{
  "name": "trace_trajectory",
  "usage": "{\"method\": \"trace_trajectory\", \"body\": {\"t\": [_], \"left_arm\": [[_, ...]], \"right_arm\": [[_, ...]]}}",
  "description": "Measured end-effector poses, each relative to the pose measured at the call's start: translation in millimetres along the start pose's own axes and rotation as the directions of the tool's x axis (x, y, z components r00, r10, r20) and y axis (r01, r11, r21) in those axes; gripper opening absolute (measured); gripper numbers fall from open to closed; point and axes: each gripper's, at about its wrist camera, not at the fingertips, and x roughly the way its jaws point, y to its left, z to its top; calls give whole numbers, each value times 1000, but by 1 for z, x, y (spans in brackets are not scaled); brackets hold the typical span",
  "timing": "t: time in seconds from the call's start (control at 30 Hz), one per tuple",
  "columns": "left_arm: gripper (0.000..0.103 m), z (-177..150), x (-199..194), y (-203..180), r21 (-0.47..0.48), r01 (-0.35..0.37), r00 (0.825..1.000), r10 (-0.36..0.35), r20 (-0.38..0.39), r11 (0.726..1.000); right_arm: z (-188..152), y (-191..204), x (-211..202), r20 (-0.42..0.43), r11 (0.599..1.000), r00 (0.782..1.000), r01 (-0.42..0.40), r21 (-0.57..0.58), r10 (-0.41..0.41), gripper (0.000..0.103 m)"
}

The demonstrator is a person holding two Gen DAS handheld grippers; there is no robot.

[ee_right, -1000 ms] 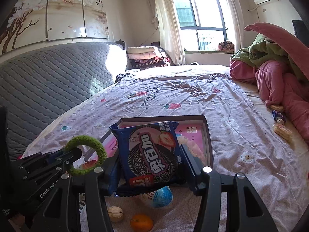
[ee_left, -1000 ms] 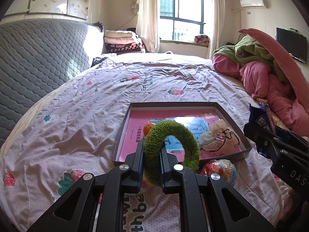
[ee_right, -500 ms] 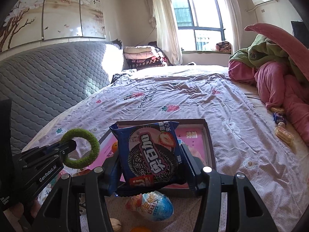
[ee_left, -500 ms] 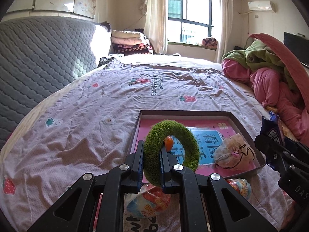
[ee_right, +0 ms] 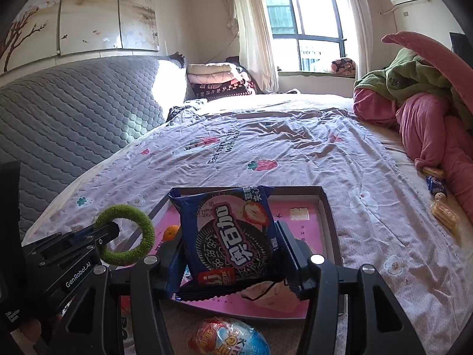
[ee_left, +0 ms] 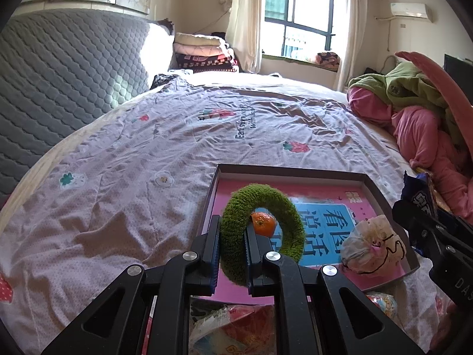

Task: Organize objects
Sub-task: 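Carry the green ring with the left tool while the right tool carries the packet over the box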

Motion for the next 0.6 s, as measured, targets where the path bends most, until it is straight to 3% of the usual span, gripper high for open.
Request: {"method": "trace_trajectory", "body": {"t": [0.6], "left_arm": [[13,13,41,2,-11,-5,998,5,-63,1000]], "right_arm": [[18,6,43,-47,999,999,3,-39,-5,56]]}}
